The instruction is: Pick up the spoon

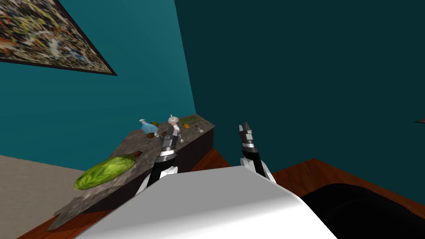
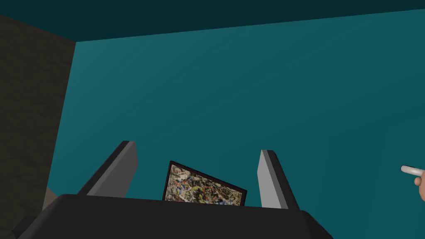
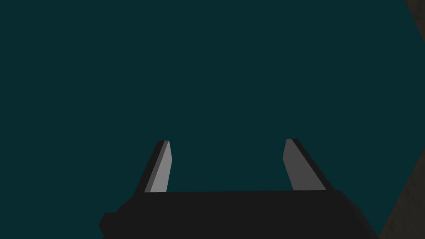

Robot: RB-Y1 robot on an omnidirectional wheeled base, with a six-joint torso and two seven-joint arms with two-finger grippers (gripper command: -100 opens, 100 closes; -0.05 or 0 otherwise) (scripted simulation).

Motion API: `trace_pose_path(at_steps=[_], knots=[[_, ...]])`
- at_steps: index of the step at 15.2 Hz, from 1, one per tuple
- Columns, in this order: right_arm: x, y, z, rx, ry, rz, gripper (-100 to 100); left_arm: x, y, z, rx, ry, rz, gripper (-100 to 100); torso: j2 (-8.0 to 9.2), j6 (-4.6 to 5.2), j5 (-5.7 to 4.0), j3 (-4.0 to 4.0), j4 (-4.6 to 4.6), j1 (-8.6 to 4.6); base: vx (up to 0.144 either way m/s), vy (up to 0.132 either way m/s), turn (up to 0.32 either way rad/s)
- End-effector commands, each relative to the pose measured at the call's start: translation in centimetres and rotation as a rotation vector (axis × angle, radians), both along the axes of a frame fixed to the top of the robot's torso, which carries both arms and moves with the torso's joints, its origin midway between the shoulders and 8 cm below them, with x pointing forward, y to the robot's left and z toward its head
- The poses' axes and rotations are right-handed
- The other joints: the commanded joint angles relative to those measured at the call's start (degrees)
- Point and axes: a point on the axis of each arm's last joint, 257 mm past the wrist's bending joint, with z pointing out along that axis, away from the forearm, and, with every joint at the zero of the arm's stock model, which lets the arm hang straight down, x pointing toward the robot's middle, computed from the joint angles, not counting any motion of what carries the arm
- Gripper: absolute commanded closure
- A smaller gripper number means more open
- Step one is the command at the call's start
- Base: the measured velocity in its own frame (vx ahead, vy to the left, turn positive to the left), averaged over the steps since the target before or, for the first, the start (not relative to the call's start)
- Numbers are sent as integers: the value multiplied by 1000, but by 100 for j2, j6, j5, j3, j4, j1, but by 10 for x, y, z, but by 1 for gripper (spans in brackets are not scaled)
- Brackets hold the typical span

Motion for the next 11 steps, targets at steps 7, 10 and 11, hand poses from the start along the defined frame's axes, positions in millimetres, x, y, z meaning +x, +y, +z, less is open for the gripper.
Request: trace_pose_path(at_steps=[7,10,11], knots=[[0,0,0,0,0,0,0,11,-7,-18,81,74,-82,-100,0,1,2,0,0,8,0,9,-68],[0,0,0,0,0,0,0,14,-9,-24,111,99,-107,-100,0,2,2,0,0,8,-2,12,-82],[0,0,0,0,0,0,0,17,-8,-29,116,122,-119,-100,0,1,2,0,0,8,-2,11,-120]])
